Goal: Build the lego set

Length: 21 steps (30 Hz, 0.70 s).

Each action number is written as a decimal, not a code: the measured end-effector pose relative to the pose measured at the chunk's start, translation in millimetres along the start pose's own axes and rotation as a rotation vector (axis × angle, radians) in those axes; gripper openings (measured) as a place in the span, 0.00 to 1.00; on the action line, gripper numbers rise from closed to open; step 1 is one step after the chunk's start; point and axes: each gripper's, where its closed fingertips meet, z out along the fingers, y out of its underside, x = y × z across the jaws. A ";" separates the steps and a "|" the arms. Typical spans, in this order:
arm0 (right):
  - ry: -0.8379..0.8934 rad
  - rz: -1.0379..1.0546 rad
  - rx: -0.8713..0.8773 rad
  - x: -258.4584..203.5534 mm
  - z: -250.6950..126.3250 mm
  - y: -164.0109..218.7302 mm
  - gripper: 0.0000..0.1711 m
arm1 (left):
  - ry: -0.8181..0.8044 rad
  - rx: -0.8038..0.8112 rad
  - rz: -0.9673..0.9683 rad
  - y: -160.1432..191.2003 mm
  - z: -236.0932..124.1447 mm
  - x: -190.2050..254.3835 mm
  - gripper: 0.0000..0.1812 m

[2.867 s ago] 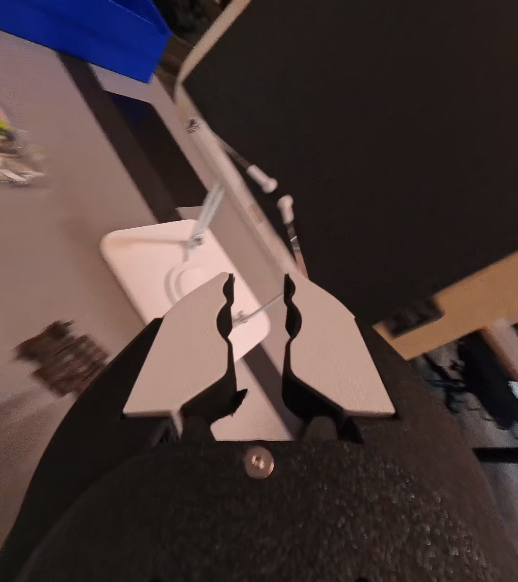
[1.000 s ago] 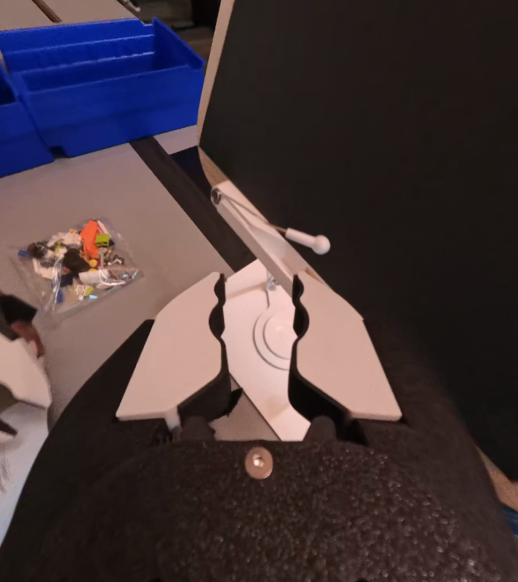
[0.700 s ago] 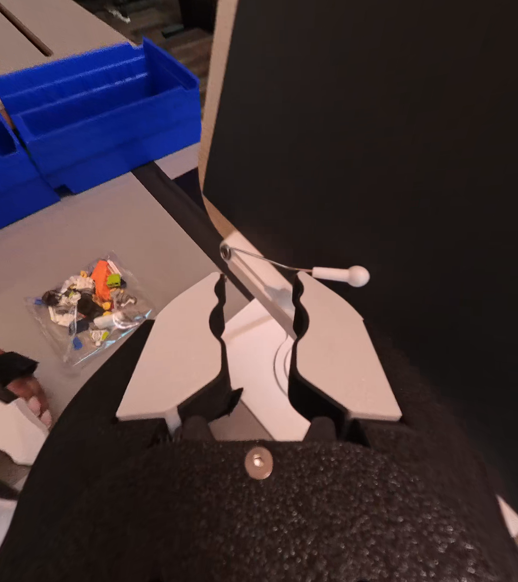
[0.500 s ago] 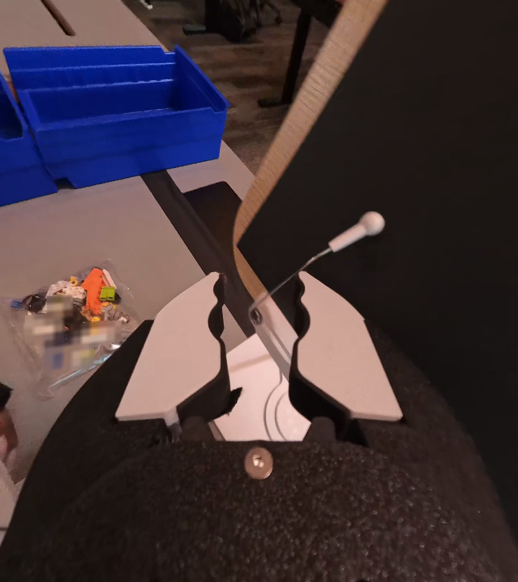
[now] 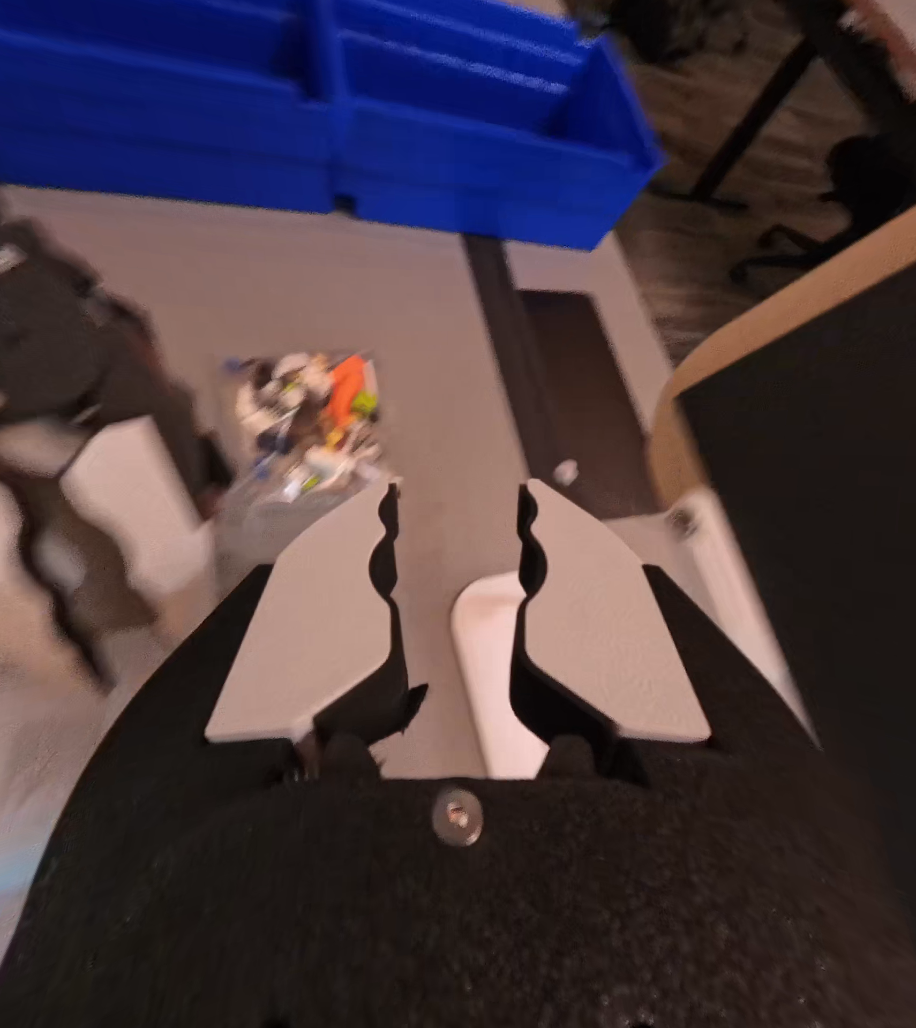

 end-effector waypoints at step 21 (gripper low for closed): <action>-0.322 0.153 -0.131 -140.3 -124.6 215.8 0.22 | 0.733 -0.710 -0.165 68.9 43.4 46.0 0.01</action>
